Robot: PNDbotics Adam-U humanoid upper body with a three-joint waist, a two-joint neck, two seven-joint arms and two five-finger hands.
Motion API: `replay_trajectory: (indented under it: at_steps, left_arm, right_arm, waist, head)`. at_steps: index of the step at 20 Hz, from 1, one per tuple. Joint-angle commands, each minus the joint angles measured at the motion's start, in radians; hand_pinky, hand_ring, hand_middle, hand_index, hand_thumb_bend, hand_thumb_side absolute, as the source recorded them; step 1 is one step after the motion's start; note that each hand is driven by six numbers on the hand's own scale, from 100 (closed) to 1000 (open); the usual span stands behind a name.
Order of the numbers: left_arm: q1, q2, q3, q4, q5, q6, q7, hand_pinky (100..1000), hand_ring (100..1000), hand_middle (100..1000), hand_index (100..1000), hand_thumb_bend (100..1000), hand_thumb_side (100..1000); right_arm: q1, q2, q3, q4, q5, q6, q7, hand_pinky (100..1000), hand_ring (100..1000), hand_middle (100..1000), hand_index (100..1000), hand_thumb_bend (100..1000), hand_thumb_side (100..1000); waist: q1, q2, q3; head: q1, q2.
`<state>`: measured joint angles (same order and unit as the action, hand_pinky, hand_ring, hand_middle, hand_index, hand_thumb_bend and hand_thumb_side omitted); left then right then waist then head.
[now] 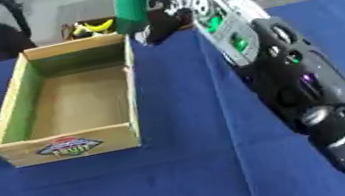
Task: Pick up objects on the table and place them in the box.
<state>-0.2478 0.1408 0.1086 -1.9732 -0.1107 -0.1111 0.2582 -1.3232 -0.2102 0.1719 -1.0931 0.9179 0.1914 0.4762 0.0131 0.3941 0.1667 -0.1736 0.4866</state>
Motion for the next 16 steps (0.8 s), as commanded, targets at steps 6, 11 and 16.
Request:
replay_trajectory:
  at_steps: [6,11,16]
  left_arm:
    - [-0.019,0.014,-0.006,-0.012,0.009,-0.002,-0.009,246,664,674,831,194,909]
    - [-0.026,0.012,-0.008,-0.013,0.011,-0.002,-0.012,245,664,673,831,193,908]
    - [-0.032,0.008,-0.011,-0.013,0.013,-0.002,-0.015,245,664,670,831,192,907]
  right_arm:
    - [-0.04,0.094,-0.013,-0.008,0.055,0.014,-0.026,740,816,549,649,100,268]
    - [-0.034,0.13,-0.015,0.021,0.085,0.02,-0.04,740,817,548,648,100,271]
    - [-0.023,0.176,-0.028,0.076,0.128,0.037,-0.05,739,820,550,649,100,274]
  waist:
    - [-0.007,-0.021,0.03]
    - [-0.012,-0.013,0.044]
    - [-0.016,-0.006,0.059]
  head:
    - [-0.028,-0.026]
    - [-0.037,-0.035]
    - [-0.048,-0.041]
